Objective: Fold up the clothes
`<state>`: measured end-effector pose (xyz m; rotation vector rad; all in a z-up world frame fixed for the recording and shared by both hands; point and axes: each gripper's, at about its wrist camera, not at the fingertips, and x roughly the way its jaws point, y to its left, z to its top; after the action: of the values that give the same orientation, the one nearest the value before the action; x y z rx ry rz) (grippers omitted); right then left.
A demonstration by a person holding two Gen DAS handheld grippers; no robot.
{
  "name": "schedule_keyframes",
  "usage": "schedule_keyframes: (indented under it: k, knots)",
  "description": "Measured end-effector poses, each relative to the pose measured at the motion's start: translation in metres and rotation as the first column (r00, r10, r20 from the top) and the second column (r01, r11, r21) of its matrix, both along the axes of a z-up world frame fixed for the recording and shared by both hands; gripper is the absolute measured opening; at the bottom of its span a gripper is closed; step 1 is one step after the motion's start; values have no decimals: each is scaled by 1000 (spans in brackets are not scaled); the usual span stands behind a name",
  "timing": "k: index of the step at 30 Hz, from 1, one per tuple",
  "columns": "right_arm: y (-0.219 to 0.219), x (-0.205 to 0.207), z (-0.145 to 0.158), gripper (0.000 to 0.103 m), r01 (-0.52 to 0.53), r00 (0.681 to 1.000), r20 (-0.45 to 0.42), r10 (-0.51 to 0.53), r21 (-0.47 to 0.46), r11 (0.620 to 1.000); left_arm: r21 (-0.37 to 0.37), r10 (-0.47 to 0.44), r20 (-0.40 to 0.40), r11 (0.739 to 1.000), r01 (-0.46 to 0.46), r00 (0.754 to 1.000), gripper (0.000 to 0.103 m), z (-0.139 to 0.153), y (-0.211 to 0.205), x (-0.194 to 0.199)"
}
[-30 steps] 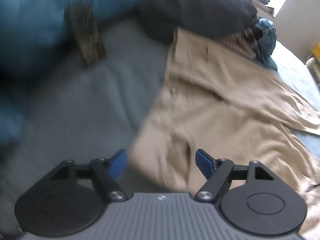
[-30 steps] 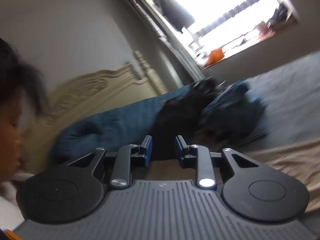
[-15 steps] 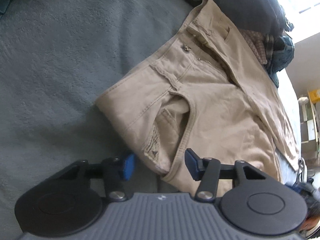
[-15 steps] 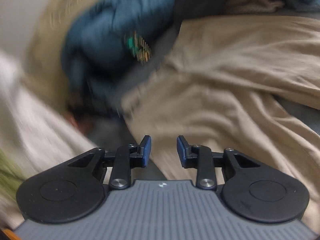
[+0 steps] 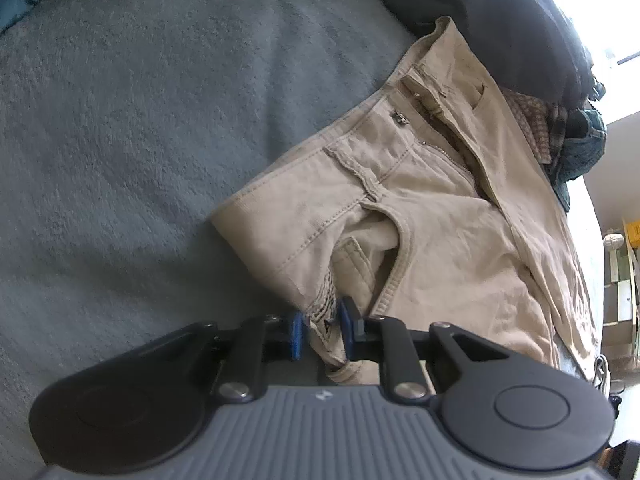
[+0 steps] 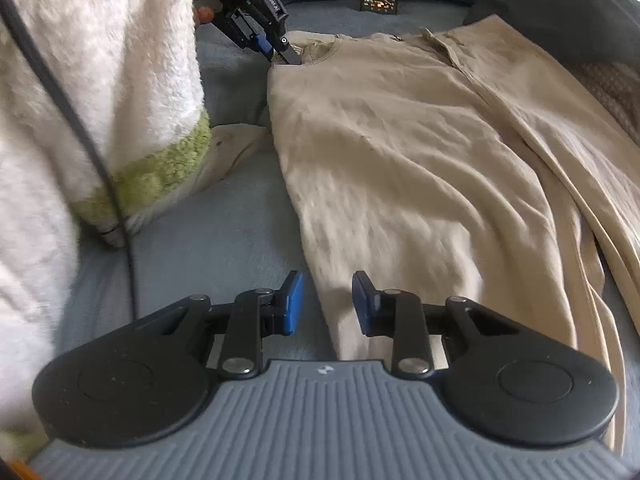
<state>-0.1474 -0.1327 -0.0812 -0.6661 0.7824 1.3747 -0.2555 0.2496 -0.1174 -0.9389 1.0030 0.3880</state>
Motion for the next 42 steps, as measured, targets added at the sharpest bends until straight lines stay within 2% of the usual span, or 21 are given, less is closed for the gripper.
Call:
schedule_keyframes:
  k: [3, 4, 7, 9, 11, 15, 20, 24, 26, 28, 29, 30, 31, 33, 36, 38, 42]
  knots:
    - [10, -11, -14, 25, -25, 993, 113, 25, -1, 1000, 30, -2, -1, 1000, 2, 1000, 18, 3, -4, -2]
    - [12, -14, -15, 19, -27, 990, 141, 27, 1, 1000, 51, -7, 0, 999, 7, 1000, 13, 6, -6, -2]
    - [14, -11, -9, 6, 0, 991, 136, -1, 7, 1000, 111, -5, 22, 994, 2, 1000, 7, 16, -10, -7]
    - [12, -3, 0, 5, 23, 998, 63, -25, 29, 999, 139, 4, 37, 990, -10, 999, 7, 25, -9, -10]
    - [9, 7, 12, 5, 48, 997, -58, -45, 65, 997, 161, 9, 50, 987, -17, 999, 7, 33, -3, -16]
    - [13, 15, 20, 5, 46, 971, -240, -18, 111, 993, 205, -14, 49, 979, 4, 999, 7, 39, 3, -23]
    - [25, 11, -7, 5, 36, 954, -298, -20, 48, 998, 248, -69, 3, 966, 66, 998, 7, 25, -3, -5]
    - [30, 19, -25, 5, 92, 926, -370, -81, 14, 996, 292, -113, -22, 950, 114, 993, 8, 19, -8, 0]
    - [31, 24, -31, 7, 127, 905, -410, -116, 1, 992, 322, -154, -44, 933, 161, 987, 14, 18, -12, 8]
    - [28, 28, -31, 11, 164, 881, -449, -149, -5, 986, 339, -168, -62, 924, 179, 984, 36, 23, -11, 4]
    - [28, 29, -30, 14, 173, 872, -463, -156, -7, 985, 344, -164, -60, 922, 175, 985, 41, 28, -8, 2]
    - [26, 30, -29, 22, 183, 861, -481, -164, -8, 983, 350, -157, -54, 922, 166, 986, 49, 34, -3, 1]
    - [24, 31, -27, 33, 196, 847, -503, -172, -7, 981, 355, -150, -48, 921, 157, 988, 52, 40, 1, 1]
    - [18, 32, -23, 45, 224, 820, -540, -189, -1, 975, 366, -135, -35, 920, 139, 990, 50, 52, 10, -1]
    - [9, 35, -12, 48, 254, 803, -563, -195, 28, 967, 435, -151, -7, 890, 139, 989, 51, 79, 17, -1]
    - [-1, 42, -3, 49, 298, 777, -594, -209, 55, 953, 454, -184, 21, 877, 155, 983, 54, 87, 13, 12]
    - [-34, 62, 16, 49, 439, 712, -646, -274, 105, 892, 482, -259, 81, 856, 190, 963, 54, 100, 3, 42]
